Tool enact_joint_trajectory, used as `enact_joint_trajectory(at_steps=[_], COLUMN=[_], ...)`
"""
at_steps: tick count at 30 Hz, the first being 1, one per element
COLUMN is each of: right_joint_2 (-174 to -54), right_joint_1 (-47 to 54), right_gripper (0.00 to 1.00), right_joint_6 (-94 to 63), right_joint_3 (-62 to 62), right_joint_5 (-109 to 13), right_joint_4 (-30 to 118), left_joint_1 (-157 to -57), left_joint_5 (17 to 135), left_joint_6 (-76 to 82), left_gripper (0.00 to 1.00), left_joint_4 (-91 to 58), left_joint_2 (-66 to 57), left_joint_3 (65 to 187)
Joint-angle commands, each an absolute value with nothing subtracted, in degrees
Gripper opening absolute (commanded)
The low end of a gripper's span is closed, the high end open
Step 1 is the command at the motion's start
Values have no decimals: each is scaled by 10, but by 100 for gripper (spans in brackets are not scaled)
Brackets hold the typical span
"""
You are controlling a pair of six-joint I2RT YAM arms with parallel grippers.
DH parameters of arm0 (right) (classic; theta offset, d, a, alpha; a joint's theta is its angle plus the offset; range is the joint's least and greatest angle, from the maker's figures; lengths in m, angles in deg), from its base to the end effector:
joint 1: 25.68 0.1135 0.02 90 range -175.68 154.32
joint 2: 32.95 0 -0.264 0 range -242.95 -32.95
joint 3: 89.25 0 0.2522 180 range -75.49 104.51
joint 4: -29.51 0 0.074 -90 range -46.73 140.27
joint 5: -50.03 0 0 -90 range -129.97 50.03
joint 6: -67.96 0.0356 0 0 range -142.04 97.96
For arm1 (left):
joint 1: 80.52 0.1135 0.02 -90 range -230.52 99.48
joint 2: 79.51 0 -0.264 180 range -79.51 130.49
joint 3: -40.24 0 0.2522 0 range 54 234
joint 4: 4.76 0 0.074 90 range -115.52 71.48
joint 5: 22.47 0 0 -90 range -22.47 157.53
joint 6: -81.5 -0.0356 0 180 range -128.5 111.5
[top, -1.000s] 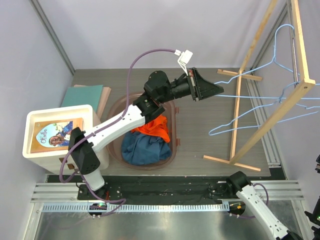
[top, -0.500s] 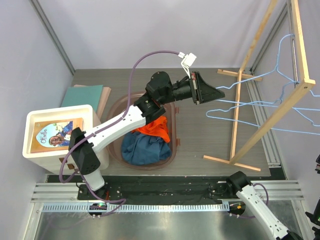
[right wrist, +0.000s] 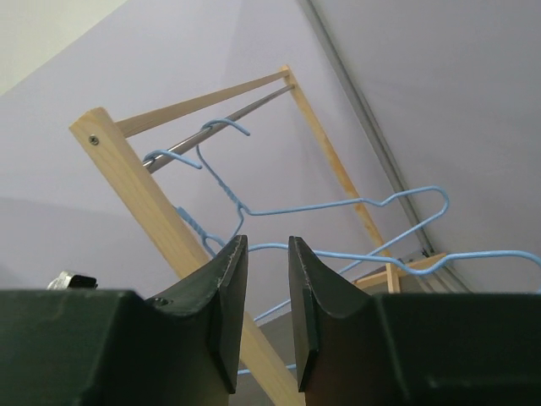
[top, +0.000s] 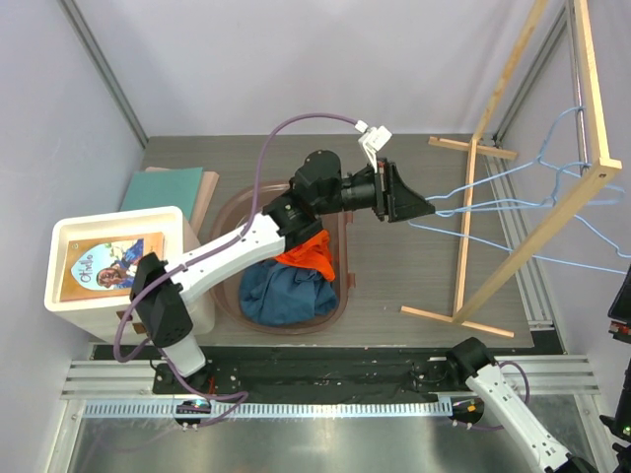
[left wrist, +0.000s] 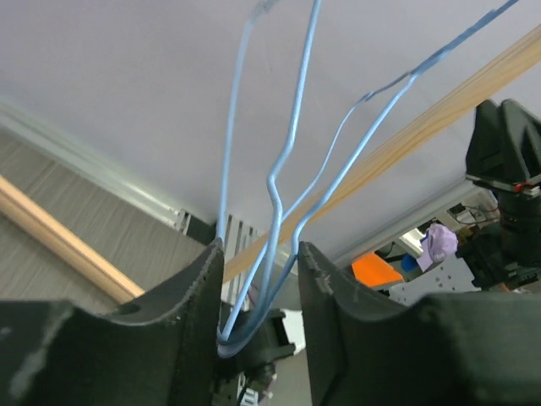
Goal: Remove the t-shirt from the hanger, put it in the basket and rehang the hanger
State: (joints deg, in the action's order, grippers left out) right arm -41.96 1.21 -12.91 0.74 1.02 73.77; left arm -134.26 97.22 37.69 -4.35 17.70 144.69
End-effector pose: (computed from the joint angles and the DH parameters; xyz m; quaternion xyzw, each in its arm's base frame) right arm -0.0968 -0.0753 0.4642 0.2444 0.4633 0.1096 0.8448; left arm 0.2267 -0.3389 0.4212 0.2343 0.6223 -0.6656 0.3389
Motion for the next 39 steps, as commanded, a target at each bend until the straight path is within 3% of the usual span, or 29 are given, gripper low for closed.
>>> enact_joint_trajectory(at_steps=[1, 7, 16, 21, 26, 32, 39], right_joint_2=[-453, -488, -582, -639, -651, -644, -544], right_joint_1=[13, 16, 9, -23, -26, -26, -26], right_gripper=[34, 40, 43, 45, 48, 53, 63], right_joint_6=[-148, -148, -82, 60, 155, 222, 227], right_joint_3=[15, 20, 6, -75, -167, -255, -330], right_joint_5=[-142, -345, -668, -817, -839, -852, -821], right_joint_4=[739, 736, 689, 561, 443, 411, 508], left_joint_1=[-1342, -1338, -1335, -1335, -1336, -1336, -1335], left_joint_5=[932, 894, 790, 762, 753, 785, 835], left_joint_6=[323, 297, 254, 260, 291, 338, 390], left_gripper=[48, 62, 65, 66, 67, 69, 71], left_joint_4=[-74, -97, -176, -198, -206, -195, -136], left_joint_2=[109, 49, -102, -202, -294, -413, -517], left_joint_3=[1420, 1359, 1254, 1181, 1084, 987, 874])
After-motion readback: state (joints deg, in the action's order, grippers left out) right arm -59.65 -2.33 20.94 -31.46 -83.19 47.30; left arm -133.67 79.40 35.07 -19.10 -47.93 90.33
